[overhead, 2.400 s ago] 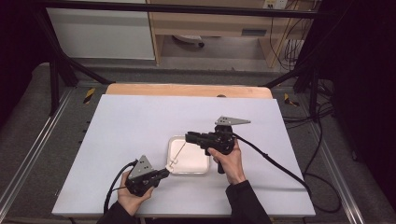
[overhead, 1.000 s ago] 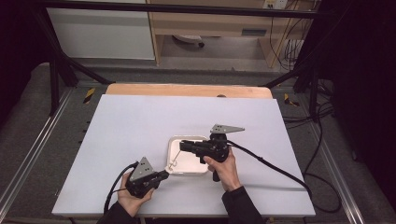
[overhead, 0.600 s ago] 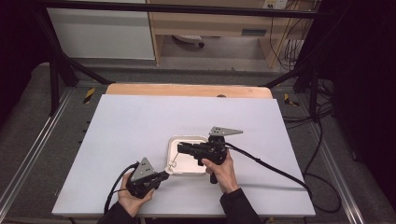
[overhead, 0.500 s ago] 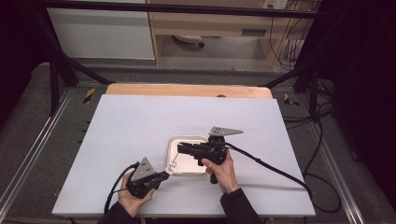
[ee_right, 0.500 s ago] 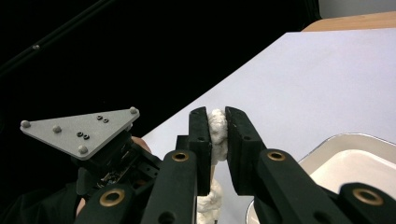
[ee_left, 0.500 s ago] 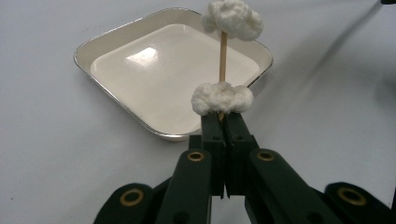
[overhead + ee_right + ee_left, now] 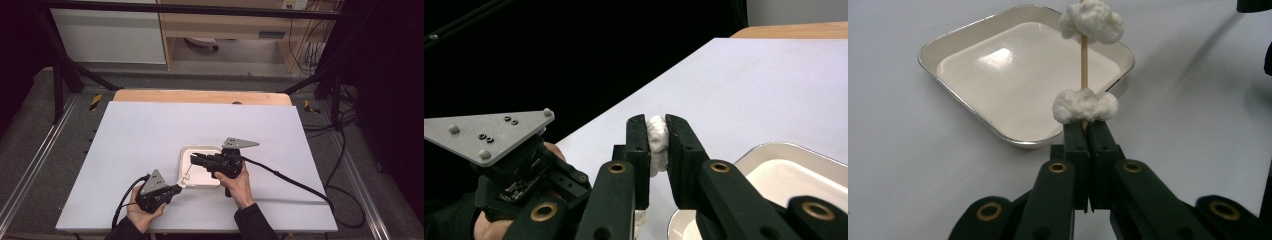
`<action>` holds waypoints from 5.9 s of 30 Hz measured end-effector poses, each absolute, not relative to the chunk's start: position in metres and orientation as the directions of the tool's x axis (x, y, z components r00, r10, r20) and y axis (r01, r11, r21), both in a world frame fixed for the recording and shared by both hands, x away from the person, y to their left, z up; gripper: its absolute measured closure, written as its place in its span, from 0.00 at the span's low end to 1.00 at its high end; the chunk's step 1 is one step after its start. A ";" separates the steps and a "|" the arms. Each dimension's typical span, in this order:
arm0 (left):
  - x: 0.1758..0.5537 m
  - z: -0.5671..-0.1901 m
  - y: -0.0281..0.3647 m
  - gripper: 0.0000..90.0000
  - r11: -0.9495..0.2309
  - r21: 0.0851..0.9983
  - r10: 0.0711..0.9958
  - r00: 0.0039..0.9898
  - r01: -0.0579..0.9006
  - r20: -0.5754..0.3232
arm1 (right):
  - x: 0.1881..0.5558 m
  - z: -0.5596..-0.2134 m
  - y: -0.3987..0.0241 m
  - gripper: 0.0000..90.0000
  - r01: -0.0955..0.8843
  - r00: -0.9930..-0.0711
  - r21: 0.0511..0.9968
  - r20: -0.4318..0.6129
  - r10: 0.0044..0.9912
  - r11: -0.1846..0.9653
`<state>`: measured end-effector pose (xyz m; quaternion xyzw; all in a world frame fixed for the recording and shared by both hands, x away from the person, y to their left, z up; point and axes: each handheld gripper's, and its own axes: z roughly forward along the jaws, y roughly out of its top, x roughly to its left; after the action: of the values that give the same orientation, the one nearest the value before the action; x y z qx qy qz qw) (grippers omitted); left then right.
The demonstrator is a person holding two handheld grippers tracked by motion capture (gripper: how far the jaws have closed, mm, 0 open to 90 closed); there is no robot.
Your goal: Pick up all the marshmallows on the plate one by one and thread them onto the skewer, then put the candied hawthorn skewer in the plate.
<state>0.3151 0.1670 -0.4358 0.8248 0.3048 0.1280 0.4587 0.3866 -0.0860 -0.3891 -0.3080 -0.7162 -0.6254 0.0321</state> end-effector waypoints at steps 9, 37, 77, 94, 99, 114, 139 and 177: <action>0.316 -0.437 0.167 0.99 -0.387 0.834 0.621 0.780 0.393 -0.079 | 0.384 -0.392 -0.084 0.91 0.470 -0.817 0.883 0.430 0.384 0.011; 0.316 -0.439 0.164 0.99 -0.374 0.833 0.617 0.780 0.409 -0.106 | 0.378 -0.406 -0.078 0.91 0.459 -0.825 0.886 0.451 0.342 -0.061; 0.317 -0.436 0.167 0.99 -0.388 0.828 0.628 0.773 0.405 -0.084 | 0.377 -0.415 -0.080 0.91 0.478 -0.814 0.876 0.468 0.344 -0.059; 0.317 -0.435 0.167 0.99 -0.388 0.827 0.628 0.773 0.407 -0.086 | 0.376 -0.417 -0.078 0.91 0.483 -0.813 0.874 0.471 0.342 -0.054; 0.317 -0.434 0.168 0.99 -0.384 0.829 0.631 0.771 0.406 -0.086 | 0.376 -0.417 -0.078 0.91 0.485 -0.814 0.873 0.472 0.338 -0.052; 0.317 -0.435 0.167 0.99 -0.388 0.828 0.626 0.775 0.404 -0.085 | 0.376 -0.420 -0.077 0.91 0.496 -0.812 0.868 0.478 0.335 -0.036; 0.323 -0.430 0.177 0.99 -0.325 0.863 0.624 0.773 0.387 -0.112 | 0.376 -0.411 -0.072 0.66 0.468 -0.826 0.883 0.428 0.366 0.024; 0.369 -0.408 0.139 0.98 -0.462 0.683 0.684 0.717 0.566 -0.132 | 0.370 -0.438 -0.210 0.01 0.496 -0.710 0.805 0.162 0.685 0.324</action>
<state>0.3686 0.1391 -0.4078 0.8510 0.3674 0.0808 0.3664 0.3697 -0.2101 -0.4383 -0.3661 -0.8069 -0.4516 -0.1046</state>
